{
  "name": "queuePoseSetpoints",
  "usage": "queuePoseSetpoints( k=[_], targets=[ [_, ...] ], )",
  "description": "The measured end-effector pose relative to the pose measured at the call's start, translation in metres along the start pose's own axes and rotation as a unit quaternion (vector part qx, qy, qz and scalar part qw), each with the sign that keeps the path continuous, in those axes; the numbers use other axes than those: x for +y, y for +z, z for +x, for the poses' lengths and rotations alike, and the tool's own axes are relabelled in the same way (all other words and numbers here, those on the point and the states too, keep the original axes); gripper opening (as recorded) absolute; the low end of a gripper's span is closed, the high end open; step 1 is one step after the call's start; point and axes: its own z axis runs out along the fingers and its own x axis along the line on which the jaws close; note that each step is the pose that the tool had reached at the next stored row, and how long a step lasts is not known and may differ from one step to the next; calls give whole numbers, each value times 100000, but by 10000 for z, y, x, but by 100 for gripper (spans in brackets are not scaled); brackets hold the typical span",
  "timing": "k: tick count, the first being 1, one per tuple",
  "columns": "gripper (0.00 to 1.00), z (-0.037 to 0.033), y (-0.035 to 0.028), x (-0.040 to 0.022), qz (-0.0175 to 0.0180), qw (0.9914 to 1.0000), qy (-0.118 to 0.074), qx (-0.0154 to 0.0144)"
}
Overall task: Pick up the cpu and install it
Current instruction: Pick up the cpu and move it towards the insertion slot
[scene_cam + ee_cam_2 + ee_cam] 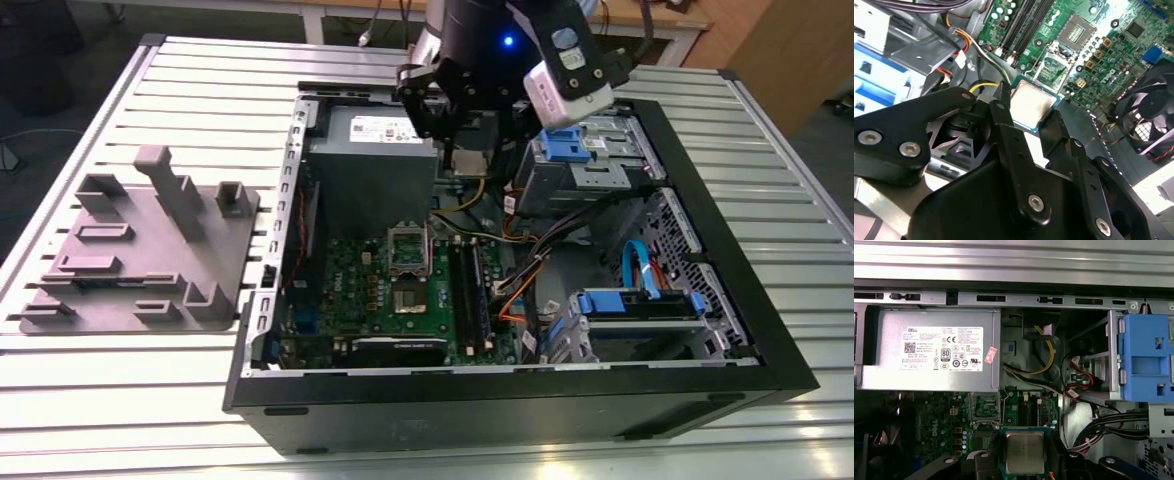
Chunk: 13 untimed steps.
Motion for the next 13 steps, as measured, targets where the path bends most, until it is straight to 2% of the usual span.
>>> queuePoseSetpoints(
  k=[8,13],
  targets=[
    [47,99,85,-110,0,100000,-2,3],
    [47,153,140,-151,1,100000,1,1]
  ],
)
